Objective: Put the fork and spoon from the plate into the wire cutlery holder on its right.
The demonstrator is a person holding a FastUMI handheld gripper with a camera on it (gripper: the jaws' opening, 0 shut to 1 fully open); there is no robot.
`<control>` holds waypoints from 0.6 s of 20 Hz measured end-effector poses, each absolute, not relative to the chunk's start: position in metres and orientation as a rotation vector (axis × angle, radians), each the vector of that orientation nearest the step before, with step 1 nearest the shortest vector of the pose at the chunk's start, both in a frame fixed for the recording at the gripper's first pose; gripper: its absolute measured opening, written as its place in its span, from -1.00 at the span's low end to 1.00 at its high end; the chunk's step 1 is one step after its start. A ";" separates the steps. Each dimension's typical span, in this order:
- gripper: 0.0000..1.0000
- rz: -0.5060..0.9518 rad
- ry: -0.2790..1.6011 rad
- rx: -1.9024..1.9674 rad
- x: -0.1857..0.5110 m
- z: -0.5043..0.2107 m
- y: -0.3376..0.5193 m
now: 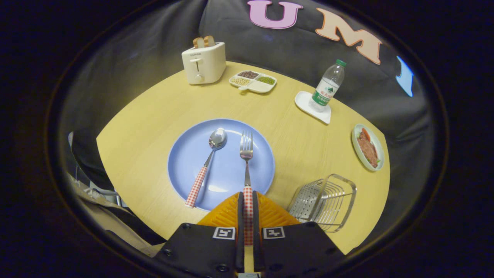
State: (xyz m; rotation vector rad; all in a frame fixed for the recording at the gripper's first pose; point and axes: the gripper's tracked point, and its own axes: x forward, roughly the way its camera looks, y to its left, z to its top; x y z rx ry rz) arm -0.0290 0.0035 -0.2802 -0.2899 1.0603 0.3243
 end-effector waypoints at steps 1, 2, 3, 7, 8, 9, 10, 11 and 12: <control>-0.76 0.332 1.061 -0.303 -0.028 -0.273 -0.001; -0.76 0.340 1.064 -0.321 -0.028 -0.267 -0.006; -0.76 0.347 1.068 -0.344 -0.028 -0.262 -0.014; -0.76 0.352 1.094 -0.412 -0.028 -0.246 -0.045; -0.76 0.348 1.103 -0.420 -0.028 -0.243 -0.053; -0.76 0.343 1.108 -0.425 -0.028 -0.240 -0.060; -0.76 0.340 1.108 -0.429 -0.026 -0.236 -0.066; -0.76 0.339 1.119 -0.431 -0.027 -0.235 -0.073; -0.76 0.336 1.134 -0.432 -0.027 -0.233 -0.080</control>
